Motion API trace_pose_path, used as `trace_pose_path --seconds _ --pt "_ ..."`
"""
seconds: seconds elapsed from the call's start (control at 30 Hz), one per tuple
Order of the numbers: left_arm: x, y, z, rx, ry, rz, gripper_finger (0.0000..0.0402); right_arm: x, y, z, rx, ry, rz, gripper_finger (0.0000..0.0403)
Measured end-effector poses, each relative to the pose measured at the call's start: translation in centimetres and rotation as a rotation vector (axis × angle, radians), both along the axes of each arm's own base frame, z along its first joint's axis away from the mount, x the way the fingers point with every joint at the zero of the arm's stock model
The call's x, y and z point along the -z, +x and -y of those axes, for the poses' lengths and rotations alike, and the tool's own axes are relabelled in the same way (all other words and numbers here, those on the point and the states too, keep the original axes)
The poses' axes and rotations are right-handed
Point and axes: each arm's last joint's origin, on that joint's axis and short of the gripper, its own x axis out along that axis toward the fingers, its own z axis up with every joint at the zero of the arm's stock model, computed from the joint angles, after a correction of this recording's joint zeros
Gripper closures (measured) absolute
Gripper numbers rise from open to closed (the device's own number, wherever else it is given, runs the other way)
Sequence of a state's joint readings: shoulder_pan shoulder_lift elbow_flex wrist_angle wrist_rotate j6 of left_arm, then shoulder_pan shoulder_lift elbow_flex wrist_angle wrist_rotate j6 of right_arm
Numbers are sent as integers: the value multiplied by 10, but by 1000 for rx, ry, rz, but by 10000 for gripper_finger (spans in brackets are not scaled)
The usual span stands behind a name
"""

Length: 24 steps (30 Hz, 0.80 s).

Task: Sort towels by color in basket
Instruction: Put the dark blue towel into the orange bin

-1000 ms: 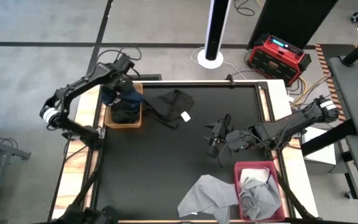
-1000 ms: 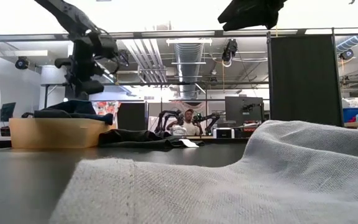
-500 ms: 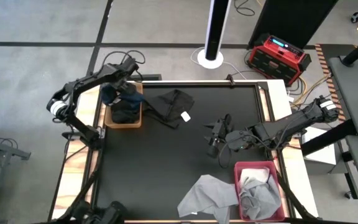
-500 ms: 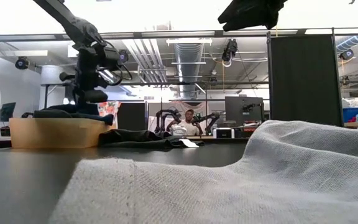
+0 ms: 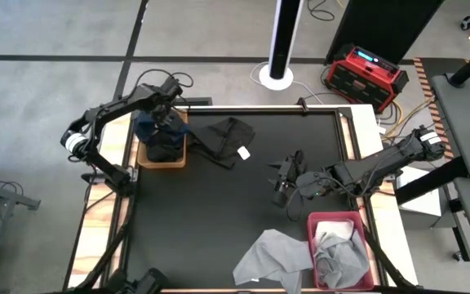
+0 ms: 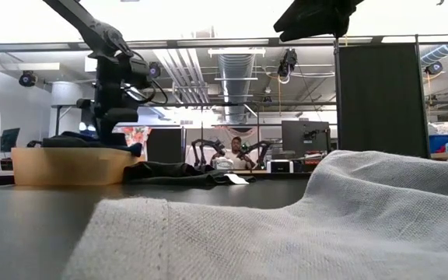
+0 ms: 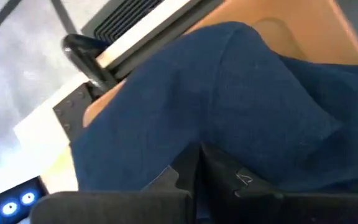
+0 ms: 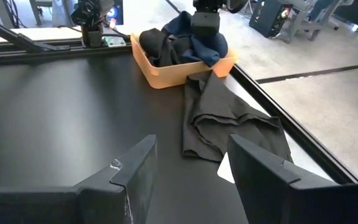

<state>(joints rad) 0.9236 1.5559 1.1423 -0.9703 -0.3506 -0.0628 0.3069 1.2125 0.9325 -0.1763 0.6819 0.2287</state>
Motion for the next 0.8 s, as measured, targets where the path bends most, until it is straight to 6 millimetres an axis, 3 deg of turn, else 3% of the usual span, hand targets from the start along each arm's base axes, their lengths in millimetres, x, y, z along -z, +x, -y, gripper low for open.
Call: trace_pose_path --seconds 0.4,0.8 --pt "16 1 7 85 -141 70 401 0 0 0 0 -1 -1 213" --pt "33 0 8 117 -107 54 401 0 0 0 0 0 0 213"
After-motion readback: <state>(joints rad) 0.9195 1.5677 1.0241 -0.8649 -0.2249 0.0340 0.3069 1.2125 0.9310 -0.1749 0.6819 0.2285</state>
